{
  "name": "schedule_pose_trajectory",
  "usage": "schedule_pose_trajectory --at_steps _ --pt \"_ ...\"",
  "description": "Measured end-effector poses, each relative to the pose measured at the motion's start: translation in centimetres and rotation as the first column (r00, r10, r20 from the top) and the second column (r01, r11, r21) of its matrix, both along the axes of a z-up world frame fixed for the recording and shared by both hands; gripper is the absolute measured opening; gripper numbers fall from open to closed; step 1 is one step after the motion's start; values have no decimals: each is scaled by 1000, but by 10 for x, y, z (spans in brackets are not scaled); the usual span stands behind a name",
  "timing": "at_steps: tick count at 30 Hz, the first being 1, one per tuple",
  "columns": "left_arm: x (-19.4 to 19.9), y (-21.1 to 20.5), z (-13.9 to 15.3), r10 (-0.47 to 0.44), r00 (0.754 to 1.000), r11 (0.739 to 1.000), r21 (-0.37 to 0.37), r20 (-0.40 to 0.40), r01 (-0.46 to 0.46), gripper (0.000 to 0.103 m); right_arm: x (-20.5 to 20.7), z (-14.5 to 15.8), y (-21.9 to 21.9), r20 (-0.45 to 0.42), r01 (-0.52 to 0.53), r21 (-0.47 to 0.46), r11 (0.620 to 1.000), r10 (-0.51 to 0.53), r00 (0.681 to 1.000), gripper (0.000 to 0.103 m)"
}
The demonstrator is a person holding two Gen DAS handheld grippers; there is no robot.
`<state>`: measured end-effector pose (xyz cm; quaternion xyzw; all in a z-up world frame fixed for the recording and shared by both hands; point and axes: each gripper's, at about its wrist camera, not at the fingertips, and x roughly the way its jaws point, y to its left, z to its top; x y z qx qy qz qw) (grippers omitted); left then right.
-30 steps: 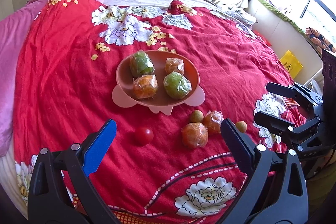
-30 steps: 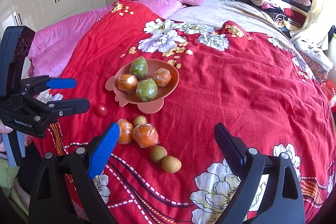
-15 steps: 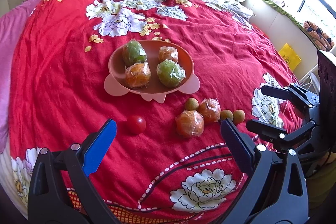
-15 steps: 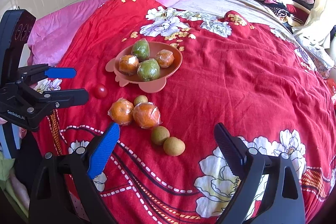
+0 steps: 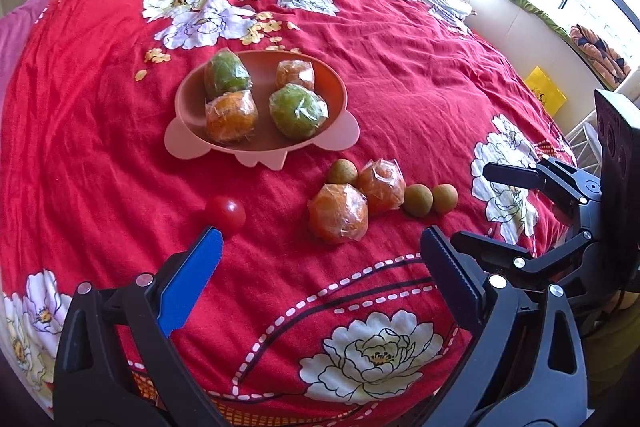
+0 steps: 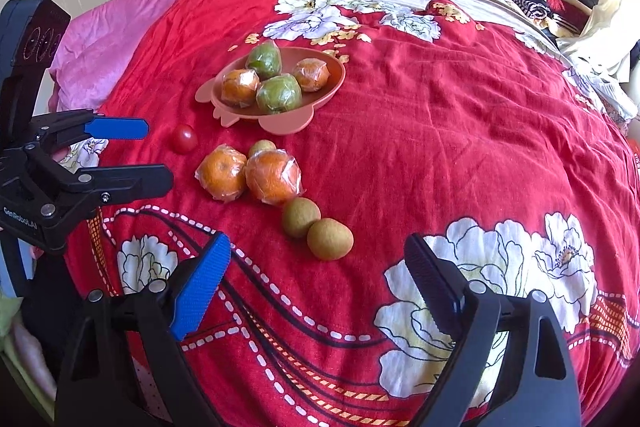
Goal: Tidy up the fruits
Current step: 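Grasp a wrapped orange with the left tool while the right tool grasps a brown fruit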
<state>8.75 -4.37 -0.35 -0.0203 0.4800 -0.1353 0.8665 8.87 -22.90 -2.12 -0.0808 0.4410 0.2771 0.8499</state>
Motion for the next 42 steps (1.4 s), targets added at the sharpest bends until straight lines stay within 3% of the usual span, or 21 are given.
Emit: schedule_pose_trajectory --at_steps 5,9,13,15,16,42 --pt "0 -6 -6 -20 1000 1000 0 -11 20 86 2 -7 -1 -7 -1 -18 1000 1 1000 69" --pt "1 -11 -12 -39 999 999 0 -24 39 80 5 -10 -2 -12 -9 -20 1000 8 1000 49" --pt "3 -15 -17 -51 998 999 1 -33 51 78 7 -13 1 -8 -23 -37 999 23 1000 41" --pt "4 -16 -20 -53 998 999 0 -39 53 72 10 -17 2 -14 -23 -43 999 22 1000 37" --pt "5 -16 -21 -58 997 998 -2 -43 58 68 12 -18 2 -19 -25 -43 999 25 1000 37" --pt "35 -18 -44 -51 996 999 -4 -77 51 56 27 -23 1 -55 -54 18 998 55 997 26"
